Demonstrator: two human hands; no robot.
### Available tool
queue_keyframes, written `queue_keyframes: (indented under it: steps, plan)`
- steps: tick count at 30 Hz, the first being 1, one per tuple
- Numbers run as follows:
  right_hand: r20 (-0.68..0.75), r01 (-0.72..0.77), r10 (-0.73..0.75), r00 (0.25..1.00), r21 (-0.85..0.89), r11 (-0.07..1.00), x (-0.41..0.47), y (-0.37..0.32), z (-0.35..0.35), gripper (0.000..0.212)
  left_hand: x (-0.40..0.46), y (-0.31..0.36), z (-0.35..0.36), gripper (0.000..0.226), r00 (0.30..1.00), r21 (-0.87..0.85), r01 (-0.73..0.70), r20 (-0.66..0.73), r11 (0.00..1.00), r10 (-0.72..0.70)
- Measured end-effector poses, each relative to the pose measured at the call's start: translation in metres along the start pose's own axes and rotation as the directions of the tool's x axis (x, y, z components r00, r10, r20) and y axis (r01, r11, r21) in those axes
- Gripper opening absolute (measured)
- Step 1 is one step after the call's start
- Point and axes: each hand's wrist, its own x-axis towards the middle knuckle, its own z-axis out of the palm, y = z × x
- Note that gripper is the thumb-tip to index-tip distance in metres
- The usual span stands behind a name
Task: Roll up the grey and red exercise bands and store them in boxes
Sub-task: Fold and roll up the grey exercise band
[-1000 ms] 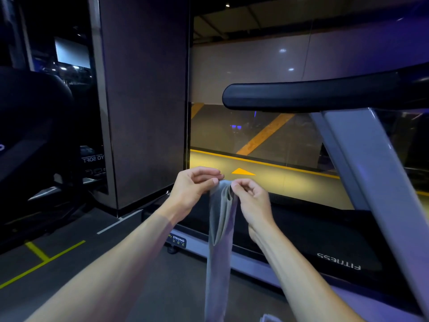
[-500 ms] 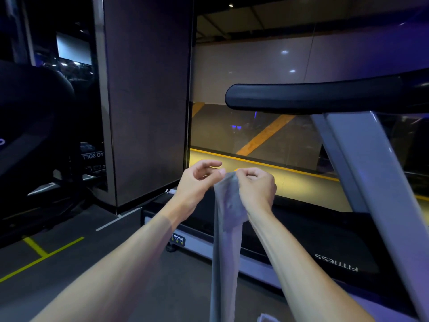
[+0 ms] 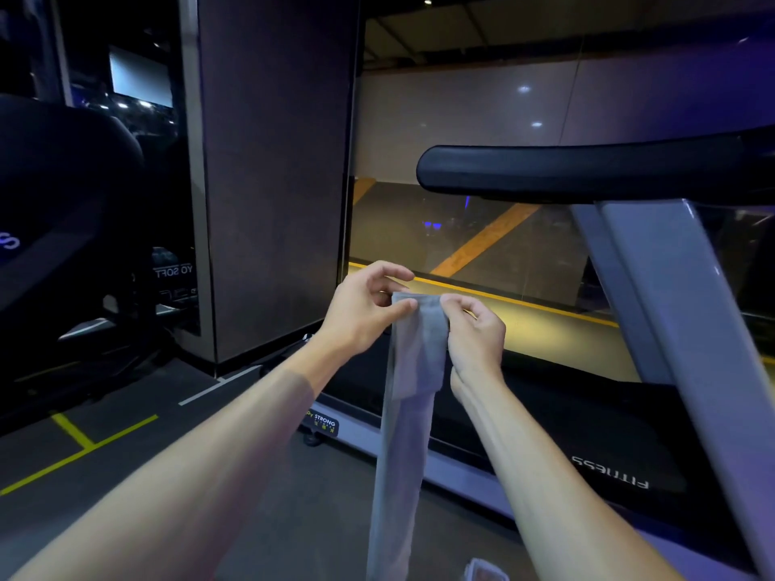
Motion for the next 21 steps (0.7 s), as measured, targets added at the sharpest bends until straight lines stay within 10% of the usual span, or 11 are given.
queue_keyframes:
  steps: [9, 16, 21]
  plan:
    - [-0.060, 0.070, -0.074, 0.995, -0.067, 0.995, 0.026, -0.038, 0.038, 0.013, -0.008, 0.002, -0.022, 0.016, 0.966, -0.234, -0.014, -0.254, 0.972, -0.048]
    - [-0.014, 0.075, -0.075, 0.997, -0.053, 0.996, 0.037, -0.070, 0.064, 0.009, -0.052, -0.057, -0.015, 0.091, 0.948, 0.135, 0.309, 0.032, 0.942, -0.315]
    - [-0.026, 0.079, -0.080, 0.996, -0.035, 0.996, 0.036, -0.079, 0.074, 0.011, -0.061, -0.056, 0.002, 0.055, 0.949, 0.272, 0.312, -0.133, 0.910, -0.286]
